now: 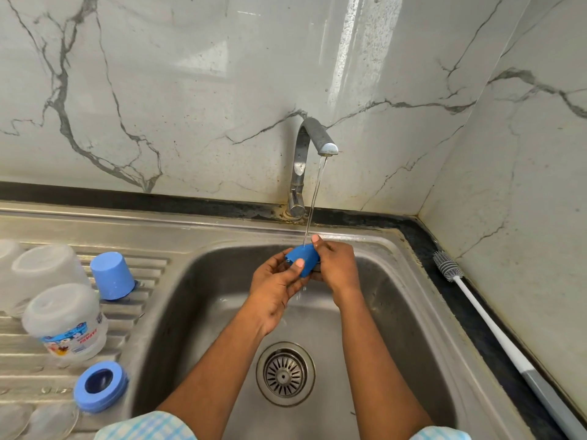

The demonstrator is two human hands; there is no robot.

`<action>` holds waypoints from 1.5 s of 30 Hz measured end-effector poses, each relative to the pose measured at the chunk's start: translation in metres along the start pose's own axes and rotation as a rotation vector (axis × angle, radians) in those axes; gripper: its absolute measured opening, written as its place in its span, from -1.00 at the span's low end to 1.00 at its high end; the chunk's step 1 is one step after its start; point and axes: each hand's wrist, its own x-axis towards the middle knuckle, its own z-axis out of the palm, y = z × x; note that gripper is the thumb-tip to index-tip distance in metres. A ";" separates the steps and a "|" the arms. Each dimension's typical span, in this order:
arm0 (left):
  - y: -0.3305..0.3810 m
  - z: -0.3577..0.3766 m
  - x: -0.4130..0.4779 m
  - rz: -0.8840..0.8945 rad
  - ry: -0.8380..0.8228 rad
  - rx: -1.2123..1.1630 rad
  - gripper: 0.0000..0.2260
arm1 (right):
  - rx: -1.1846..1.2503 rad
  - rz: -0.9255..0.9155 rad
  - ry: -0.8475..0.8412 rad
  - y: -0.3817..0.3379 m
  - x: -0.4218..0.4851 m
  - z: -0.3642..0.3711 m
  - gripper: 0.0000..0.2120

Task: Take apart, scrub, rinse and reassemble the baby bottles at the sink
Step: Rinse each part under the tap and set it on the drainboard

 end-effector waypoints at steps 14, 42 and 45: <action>0.006 0.000 -0.001 -0.262 0.015 -0.221 -0.56 | 0.057 -0.103 -0.168 -0.010 -0.006 -0.005 -0.82; 0.051 0.027 0.039 0.363 0.137 1.074 -0.50 | -0.546 0.057 -0.417 -0.014 -0.022 -0.006 -0.50; 0.059 0.045 0.052 0.364 0.043 1.177 -0.50 | -0.434 0.008 -0.377 -0.013 -0.020 -0.010 -0.47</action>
